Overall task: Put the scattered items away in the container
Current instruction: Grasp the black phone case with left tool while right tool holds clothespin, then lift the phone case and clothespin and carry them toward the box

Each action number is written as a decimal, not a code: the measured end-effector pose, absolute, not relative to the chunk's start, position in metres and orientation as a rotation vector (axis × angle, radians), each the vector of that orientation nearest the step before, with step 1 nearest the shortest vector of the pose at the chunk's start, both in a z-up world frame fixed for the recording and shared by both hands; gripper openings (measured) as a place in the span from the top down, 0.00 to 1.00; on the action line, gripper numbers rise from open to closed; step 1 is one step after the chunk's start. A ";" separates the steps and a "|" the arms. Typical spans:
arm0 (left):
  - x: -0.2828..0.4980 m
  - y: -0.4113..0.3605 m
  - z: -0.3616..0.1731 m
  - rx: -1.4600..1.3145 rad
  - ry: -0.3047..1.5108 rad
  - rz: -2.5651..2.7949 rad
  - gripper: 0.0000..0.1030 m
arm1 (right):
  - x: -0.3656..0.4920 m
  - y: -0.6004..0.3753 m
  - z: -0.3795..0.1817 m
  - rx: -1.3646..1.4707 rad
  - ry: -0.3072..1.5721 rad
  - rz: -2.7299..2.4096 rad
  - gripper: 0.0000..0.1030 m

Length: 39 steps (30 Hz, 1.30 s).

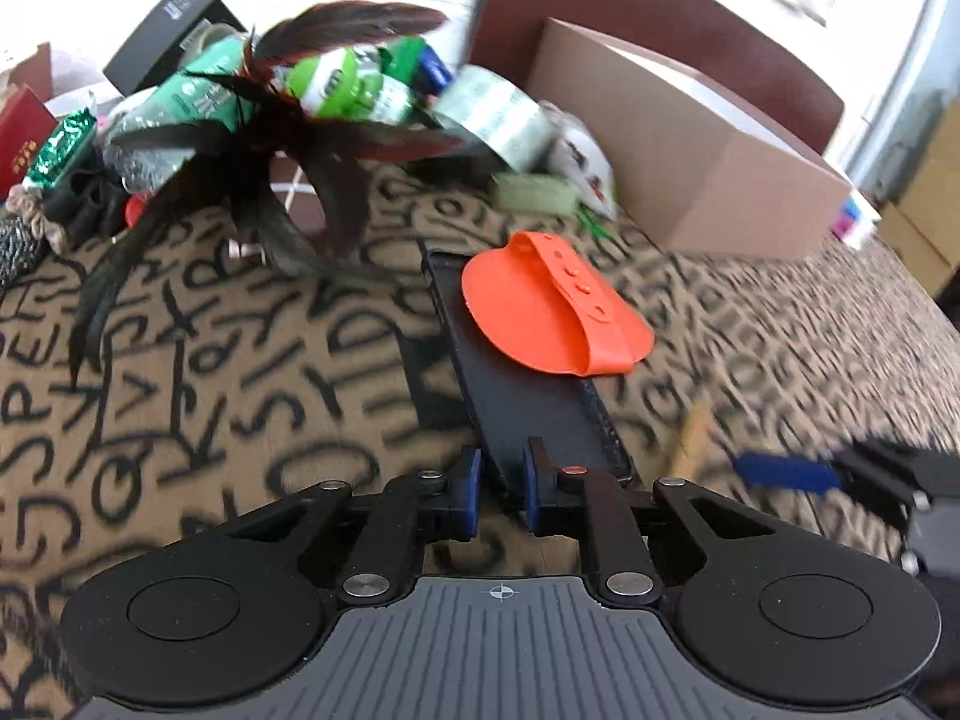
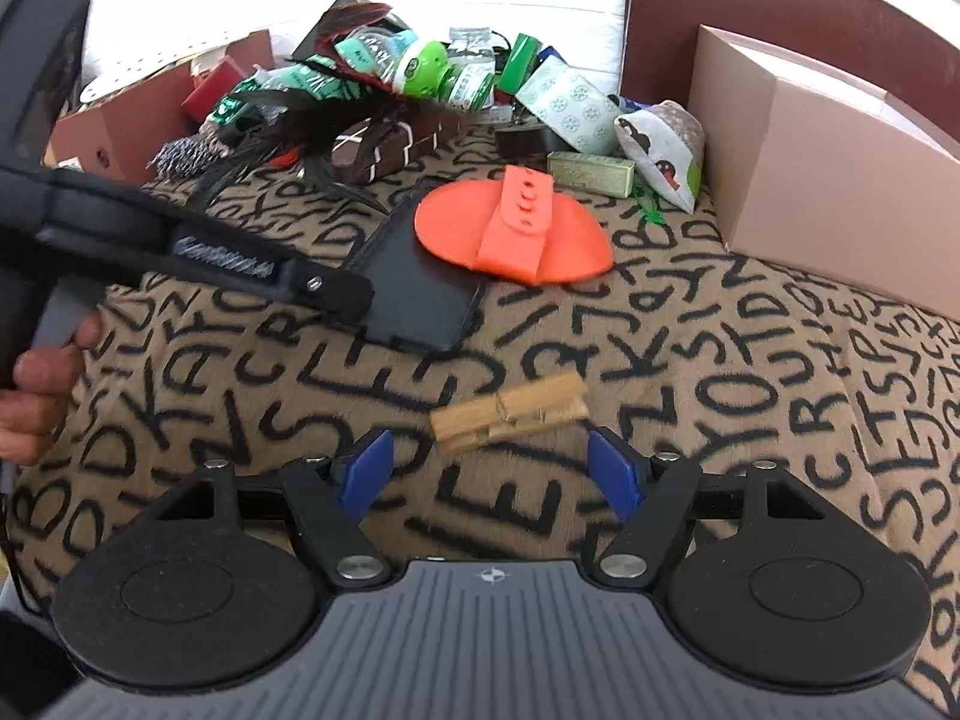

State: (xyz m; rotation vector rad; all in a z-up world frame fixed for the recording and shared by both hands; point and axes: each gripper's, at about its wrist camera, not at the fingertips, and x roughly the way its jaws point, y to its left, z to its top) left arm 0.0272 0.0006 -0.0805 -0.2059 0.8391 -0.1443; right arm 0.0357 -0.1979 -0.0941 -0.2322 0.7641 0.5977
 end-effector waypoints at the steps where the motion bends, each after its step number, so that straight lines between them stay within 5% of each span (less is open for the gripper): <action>1: 0.024 0.001 -0.080 -0.205 0.842 -0.145 0.86 | 0.033 -0.200 -0.094 -0.235 0.766 0.599 0.26; 2: 0.023 0.000 -0.079 -0.204 0.840 -0.147 0.68 | 0.030 -0.202 -0.094 -0.237 0.768 0.600 0.25; 6: 0.034 -0.002 -0.078 -0.222 0.814 -0.129 0.49 | 0.027 -0.202 -0.092 -0.218 0.781 0.577 0.21; 9: 0.045 -0.006 -0.082 -0.222 0.825 -0.139 0.49 | 0.028 -0.197 -0.092 -0.201 0.776 0.582 0.22; 11: 0.048 -0.010 -0.083 -0.185 0.823 -0.126 0.62 | 0.031 -0.194 -0.093 -0.198 0.773 0.584 0.23; 12: 0.048 -0.011 -0.082 -0.174 0.823 -0.124 0.80 | 0.032 -0.193 -0.093 -0.201 0.767 0.580 0.26; 13: 0.049 -0.010 -0.082 -0.180 0.826 -0.128 0.87 | 0.033 -0.191 -0.093 -0.205 0.762 0.579 0.26; 16: 0.049 -0.007 -0.082 -0.198 0.831 -0.131 0.86 | 0.040 -0.190 -0.093 -0.204 0.759 0.580 0.27; 18: 0.051 -0.007 -0.084 -0.205 0.830 -0.135 0.66 | 0.043 -0.190 -0.094 -0.206 0.755 0.580 0.27; 20: 0.054 -0.010 -0.085 -0.204 0.827 -0.136 0.65 | 0.047 -0.189 -0.095 -0.203 0.752 0.584 0.27; 23: 0.056 -0.013 -0.082 -0.181 0.824 -0.127 0.92 | 0.049 -0.188 -0.096 -0.200 0.748 0.582 0.33; 29: 0.045 -0.003 -0.069 -0.193 0.795 -0.114 0.96 | 0.048 -0.205 -0.091 -0.206 0.766 0.572 0.67; 34: 0.035 0.005 -0.063 -0.197 0.779 -0.100 0.95 | 0.049 -0.222 -0.089 -0.193 0.783 0.517 0.71; 36: 0.035 0.004 -0.060 -0.190 0.773 -0.119 0.87 | 0.049 -0.221 -0.089 -0.192 0.783 0.515 0.70; 37: 0.037 0.002 -0.060 -0.185 0.775 -0.123 0.72 | 0.050 -0.219 -0.089 -0.194 0.778 0.515 0.70; 39: 0.040 -0.002 -0.064 -0.170 0.792 -0.122 0.70 | 0.052 -0.214 -0.090 -0.197 0.770 0.518 0.70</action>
